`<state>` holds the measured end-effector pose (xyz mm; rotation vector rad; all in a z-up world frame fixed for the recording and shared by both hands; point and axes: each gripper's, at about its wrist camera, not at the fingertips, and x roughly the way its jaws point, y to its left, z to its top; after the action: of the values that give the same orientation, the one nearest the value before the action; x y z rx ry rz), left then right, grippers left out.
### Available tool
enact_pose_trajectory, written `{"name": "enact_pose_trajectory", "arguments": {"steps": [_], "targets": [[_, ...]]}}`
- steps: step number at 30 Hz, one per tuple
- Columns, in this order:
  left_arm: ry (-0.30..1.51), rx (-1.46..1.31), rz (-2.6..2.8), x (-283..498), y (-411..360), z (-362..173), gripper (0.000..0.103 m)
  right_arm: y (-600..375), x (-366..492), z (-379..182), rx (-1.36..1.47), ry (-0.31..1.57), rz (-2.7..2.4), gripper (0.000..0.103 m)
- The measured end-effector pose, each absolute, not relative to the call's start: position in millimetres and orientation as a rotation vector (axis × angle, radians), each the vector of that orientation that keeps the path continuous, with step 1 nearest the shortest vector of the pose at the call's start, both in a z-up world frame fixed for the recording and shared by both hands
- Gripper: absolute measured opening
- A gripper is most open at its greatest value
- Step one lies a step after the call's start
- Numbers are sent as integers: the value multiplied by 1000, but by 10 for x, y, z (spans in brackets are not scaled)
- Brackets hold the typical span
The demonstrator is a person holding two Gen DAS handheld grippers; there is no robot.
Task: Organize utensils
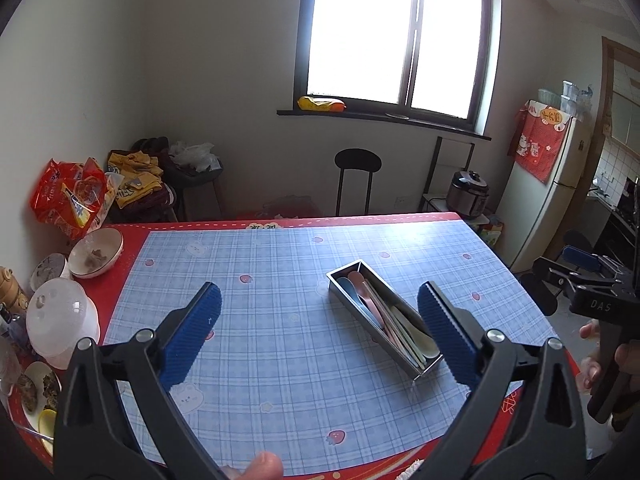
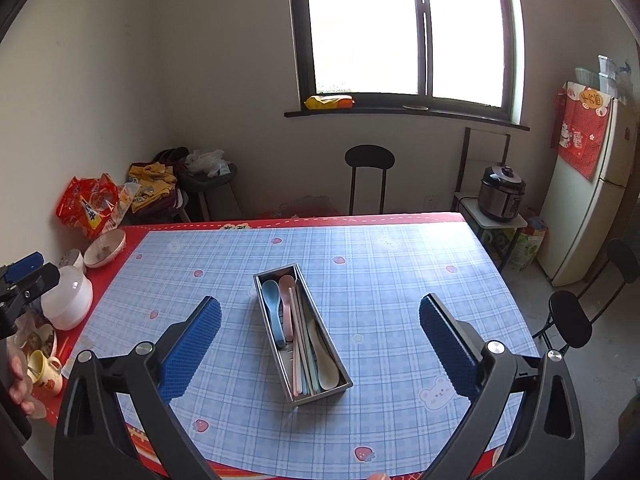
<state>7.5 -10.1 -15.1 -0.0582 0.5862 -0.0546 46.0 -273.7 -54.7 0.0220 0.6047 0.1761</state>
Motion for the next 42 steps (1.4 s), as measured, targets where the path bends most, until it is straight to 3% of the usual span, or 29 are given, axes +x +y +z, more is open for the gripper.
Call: {"name": "enact_pose_trajectory", "arguments": {"steps": [42], "targets": [[632, 44, -107, 265, -299, -225, 97, -2679, 289, -476, -19, 628, 43, 97]]}}
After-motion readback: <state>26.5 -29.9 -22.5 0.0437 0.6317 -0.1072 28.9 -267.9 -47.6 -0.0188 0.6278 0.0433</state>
